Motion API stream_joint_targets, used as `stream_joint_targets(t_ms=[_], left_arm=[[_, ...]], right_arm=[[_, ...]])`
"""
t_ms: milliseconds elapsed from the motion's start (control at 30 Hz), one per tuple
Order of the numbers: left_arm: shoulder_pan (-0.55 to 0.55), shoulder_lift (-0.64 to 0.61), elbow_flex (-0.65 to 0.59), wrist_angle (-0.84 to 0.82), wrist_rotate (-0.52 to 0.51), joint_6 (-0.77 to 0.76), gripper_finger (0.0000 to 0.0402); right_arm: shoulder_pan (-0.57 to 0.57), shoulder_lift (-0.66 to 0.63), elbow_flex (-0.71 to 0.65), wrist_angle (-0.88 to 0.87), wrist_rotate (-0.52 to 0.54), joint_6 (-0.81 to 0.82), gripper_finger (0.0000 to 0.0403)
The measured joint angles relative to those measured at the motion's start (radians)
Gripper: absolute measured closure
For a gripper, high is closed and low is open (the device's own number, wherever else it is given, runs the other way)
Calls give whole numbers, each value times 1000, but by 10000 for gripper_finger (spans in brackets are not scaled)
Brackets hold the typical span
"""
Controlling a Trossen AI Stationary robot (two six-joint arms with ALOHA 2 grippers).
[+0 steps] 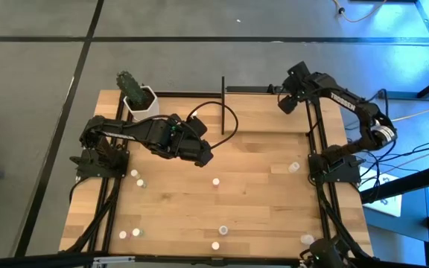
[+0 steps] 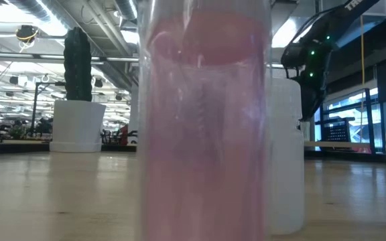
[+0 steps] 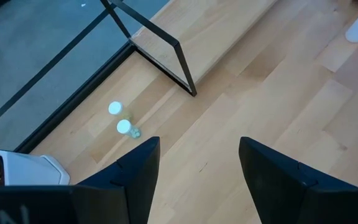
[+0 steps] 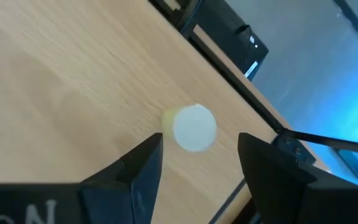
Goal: Pick and place medicine bottles onto shelf by color
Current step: Put the top pink pill bottle on the shelf
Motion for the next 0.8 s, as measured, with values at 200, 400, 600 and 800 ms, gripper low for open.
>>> stream_joint_targets(t_ms=[200, 400, 600, 800], left_arm=[[0, 0, 0, 0, 0, 0, 188], [-1, 0, 0, -1, 25, 0, 188], [-9, 0, 0, -1, 84, -1, 188], [-48, 0, 0, -1, 87, 0, 188]], right_arm=[[0, -108, 0, -10, -39, 47, 192], [27, -249, 0, -11, -245, 31, 192], [161, -414, 0, -55, -396, -80, 192], [331, -578, 0, -73, -519, -147, 192]])
